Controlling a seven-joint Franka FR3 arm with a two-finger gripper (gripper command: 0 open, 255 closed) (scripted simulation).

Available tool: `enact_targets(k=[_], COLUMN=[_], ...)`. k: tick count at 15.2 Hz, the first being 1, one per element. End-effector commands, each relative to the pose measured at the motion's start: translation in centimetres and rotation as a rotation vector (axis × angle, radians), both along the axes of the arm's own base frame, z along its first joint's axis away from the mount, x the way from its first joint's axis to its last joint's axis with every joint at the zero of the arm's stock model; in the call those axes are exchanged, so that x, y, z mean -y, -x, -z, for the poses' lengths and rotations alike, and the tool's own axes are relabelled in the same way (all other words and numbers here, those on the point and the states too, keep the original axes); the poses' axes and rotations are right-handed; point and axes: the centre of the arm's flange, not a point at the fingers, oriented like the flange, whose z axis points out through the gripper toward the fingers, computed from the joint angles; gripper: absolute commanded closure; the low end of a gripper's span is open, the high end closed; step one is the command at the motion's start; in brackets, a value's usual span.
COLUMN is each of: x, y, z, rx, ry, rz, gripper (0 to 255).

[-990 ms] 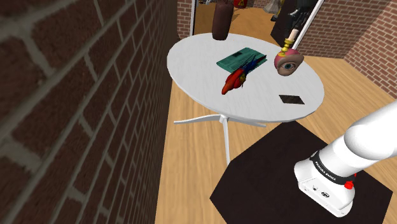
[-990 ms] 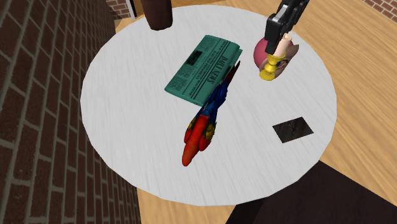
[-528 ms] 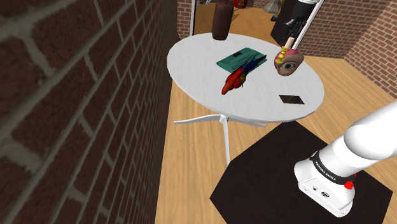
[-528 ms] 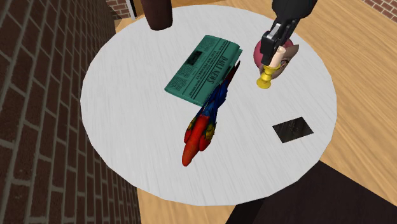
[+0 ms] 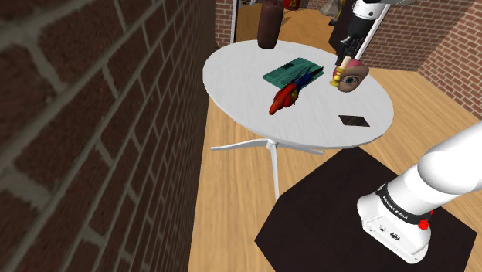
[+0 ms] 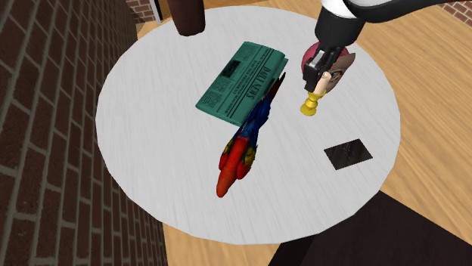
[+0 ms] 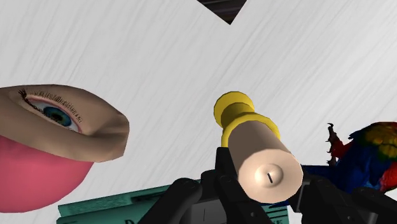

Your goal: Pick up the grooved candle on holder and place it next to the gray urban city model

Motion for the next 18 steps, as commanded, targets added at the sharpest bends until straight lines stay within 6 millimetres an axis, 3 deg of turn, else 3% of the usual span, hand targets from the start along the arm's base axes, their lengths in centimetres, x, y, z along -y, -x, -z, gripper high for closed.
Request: enact_targets(k=[1, 18], x=[0.0, 0.0], y=[0.0, 0.0], z=[1.1, 9.6], rx=[0.001, 0.001], ry=[0.0, 0.0], rz=[0.0, 0.0], gripper=[255, 255])
